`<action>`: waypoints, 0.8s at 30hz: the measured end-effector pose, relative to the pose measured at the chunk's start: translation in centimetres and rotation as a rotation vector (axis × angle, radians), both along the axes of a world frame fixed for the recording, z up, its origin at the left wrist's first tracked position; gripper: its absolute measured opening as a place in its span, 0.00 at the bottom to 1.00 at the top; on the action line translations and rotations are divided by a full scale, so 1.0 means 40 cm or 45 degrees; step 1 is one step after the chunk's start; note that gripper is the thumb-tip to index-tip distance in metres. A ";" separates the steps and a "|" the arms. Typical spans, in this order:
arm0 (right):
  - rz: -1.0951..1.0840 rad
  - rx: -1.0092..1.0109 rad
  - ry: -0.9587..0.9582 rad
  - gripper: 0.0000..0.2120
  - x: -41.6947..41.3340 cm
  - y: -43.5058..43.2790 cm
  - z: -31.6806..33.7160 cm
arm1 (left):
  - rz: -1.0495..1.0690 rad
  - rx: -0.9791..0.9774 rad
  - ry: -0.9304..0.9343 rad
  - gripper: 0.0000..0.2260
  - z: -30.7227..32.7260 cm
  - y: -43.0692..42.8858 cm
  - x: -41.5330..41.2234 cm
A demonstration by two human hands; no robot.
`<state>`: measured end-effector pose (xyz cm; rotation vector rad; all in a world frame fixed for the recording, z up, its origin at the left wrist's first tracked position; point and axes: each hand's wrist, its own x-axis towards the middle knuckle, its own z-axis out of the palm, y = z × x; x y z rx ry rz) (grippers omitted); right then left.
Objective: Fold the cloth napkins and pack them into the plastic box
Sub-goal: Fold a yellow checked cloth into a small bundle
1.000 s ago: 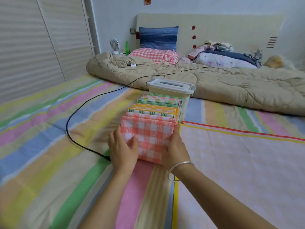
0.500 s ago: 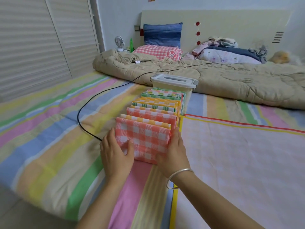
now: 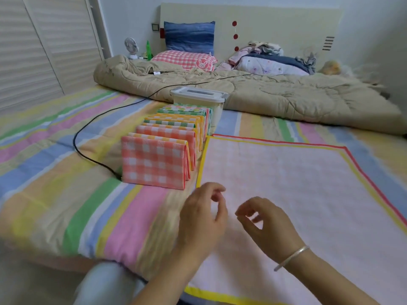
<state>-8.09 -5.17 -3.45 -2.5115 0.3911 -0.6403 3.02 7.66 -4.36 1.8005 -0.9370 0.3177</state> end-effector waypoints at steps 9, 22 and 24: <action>0.273 -0.122 0.374 0.24 -0.368 -0.141 -0.061 | -0.645 1.029 -0.064 0.27 -0.036 -0.071 -0.173; -0.124 -0.466 0.122 0.13 -0.413 -0.131 -0.029 | -0.861 1.254 0.050 0.30 0.029 -0.069 -0.149; -0.198 -0.474 0.086 0.14 -0.405 -0.136 -0.007 | -0.941 1.250 0.192 0.25 0.057 -0.075 -0.133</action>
